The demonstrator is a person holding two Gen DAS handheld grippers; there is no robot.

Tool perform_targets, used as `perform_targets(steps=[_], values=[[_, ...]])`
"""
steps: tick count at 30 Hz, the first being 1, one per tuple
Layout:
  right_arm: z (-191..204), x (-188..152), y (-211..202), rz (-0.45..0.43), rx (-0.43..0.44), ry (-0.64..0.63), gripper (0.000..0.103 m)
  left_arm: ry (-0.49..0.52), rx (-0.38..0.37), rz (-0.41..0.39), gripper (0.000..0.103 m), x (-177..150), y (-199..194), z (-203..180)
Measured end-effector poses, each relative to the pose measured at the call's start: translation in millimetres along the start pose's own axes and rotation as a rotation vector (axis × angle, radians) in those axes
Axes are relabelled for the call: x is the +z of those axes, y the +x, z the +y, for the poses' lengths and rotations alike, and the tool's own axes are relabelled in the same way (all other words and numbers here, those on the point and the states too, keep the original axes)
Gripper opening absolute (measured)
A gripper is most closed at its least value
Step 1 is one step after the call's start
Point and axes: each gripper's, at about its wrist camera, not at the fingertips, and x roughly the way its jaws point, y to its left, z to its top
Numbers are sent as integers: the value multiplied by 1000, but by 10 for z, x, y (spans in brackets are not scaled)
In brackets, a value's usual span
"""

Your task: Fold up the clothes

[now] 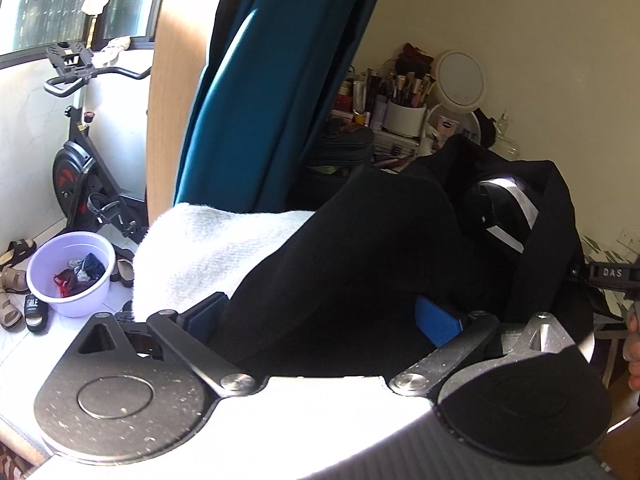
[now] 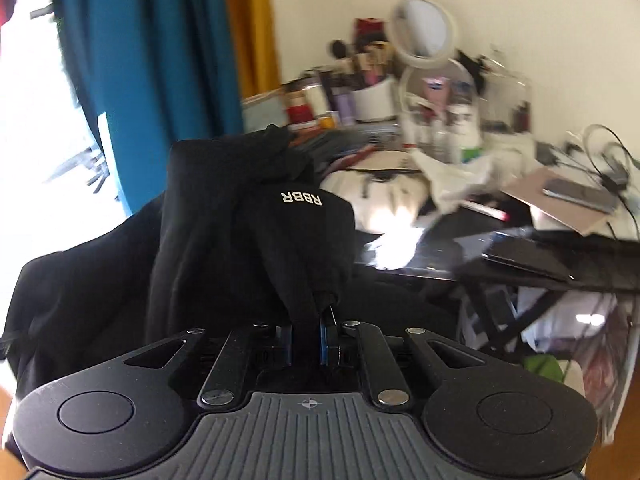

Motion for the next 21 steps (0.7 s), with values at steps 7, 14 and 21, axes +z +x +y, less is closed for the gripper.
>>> perform_targets(steps=[7,14,21], values=[[-40,-139,27,29,21,-20,15,174,91,70,103,-263,276,-333],[-30,-137,79,79,94,9,60,155,149,66,27,-114,191,-421],[83,-135,72,62,209,-37,102,79,93,-77,12,137,-411,-549]])
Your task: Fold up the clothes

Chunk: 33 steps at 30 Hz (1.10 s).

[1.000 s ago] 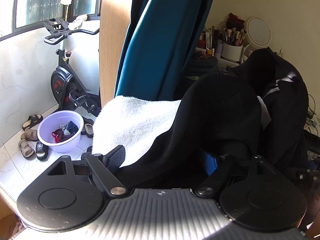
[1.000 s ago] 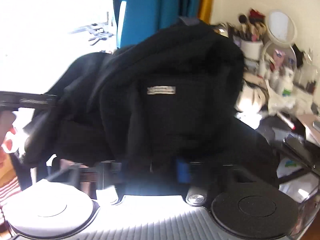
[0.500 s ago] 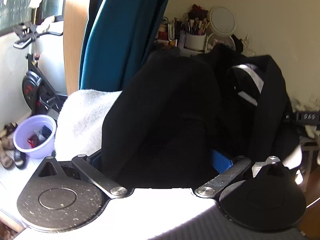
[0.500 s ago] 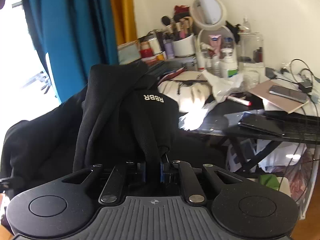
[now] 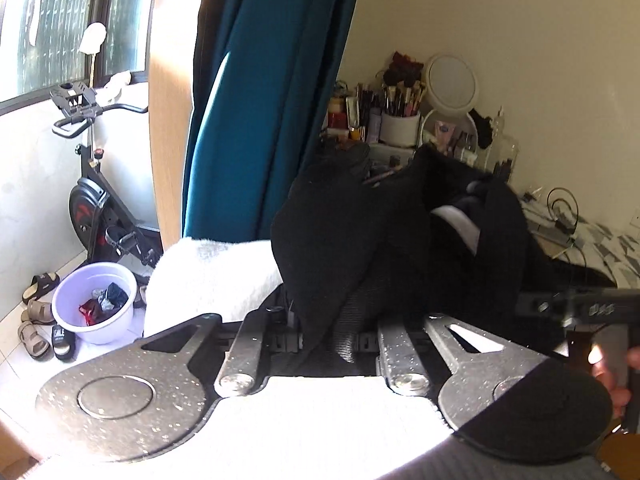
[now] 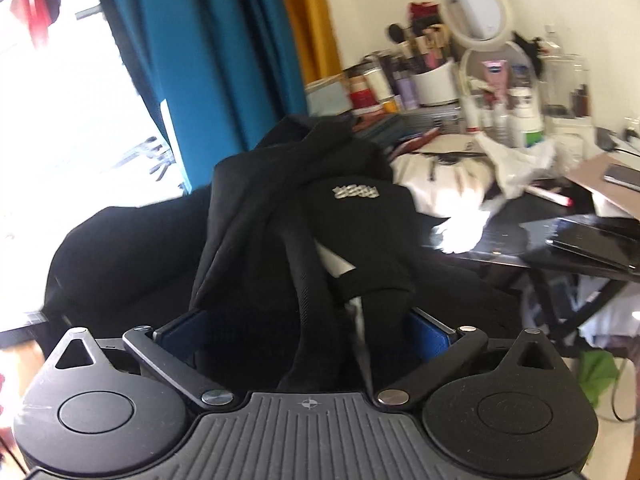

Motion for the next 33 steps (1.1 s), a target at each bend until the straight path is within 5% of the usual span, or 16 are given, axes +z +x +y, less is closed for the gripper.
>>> perform_targets(steps=[3,5,6,7,8,12,16,21,33], values=[[49,-8,197,48,-30,-30,97,-19,-56,-74,11,172,-245,-41],[43,-40,306,67,-6,-25,55,9,-59,-88,11,238,-301,-107],[30,-47,336,76,9,-11,46,11,-52,-89,11,237,-307,-143],[22,-43,335,76,24,3,25,13,-44,-89,11,236,-313,-178],[14,-39,334,77,39,17,18,12,-37,-90,10,236,-321,-212],[69,28,68,-12,44,-6,14,-76,-87,-141,10,351,-492,-235],[108,193,-329,-99,147,-56,13,-29,-72,-144,10,627,-583,-491],[191,363,-706,-166,130,-133,13,-26,-60,-135,10,921,-642,-948],[-241,530,-1730,-310,229,-93,13,68,-219,-303,10,1214,-1218,-1775]])
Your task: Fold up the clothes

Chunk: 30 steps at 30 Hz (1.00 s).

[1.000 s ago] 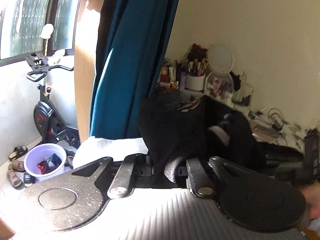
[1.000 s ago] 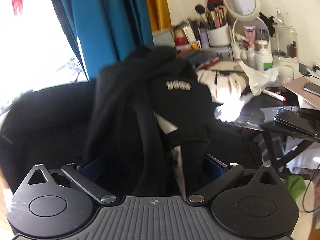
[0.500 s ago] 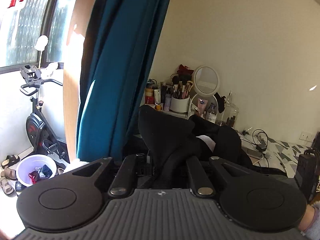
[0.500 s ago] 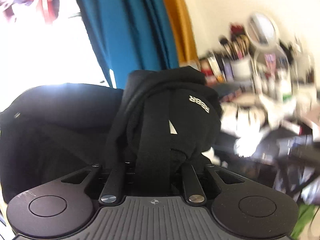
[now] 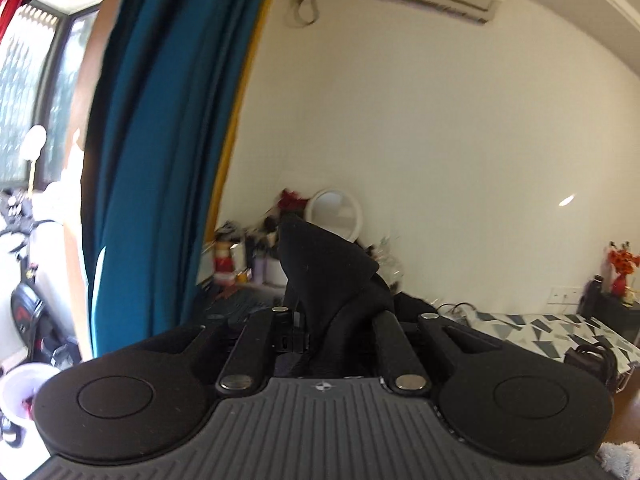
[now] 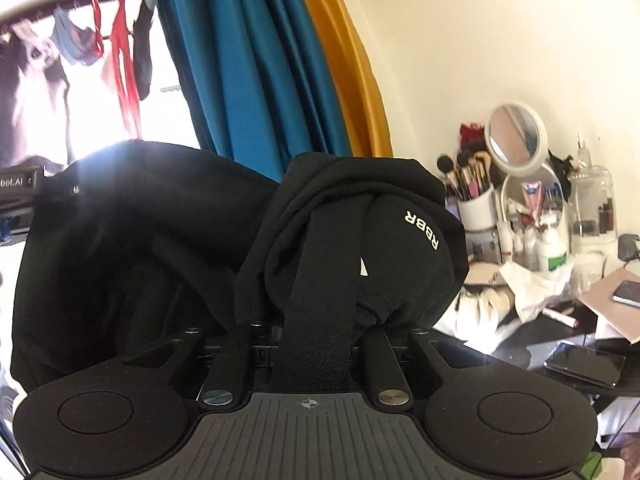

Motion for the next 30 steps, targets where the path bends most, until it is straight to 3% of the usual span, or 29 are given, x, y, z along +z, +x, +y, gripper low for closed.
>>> perform_targets(steps=[10,18,26,30], values=[[203,9,-866,-59,-25,-22,13,91,-162,-74,10,135,-384,-623],[734,-186,-1655,-59,-90,-51,13,156,-304,-134,10,-156,-1017,-922],[1027,-418,-2405,38,-204,-32,13,15,-486,-66,10,-365,-1159,-1265],[978,-451,-2863,14,-271,2,13,47,-565,-63,10,-425,-1106,-1637]])
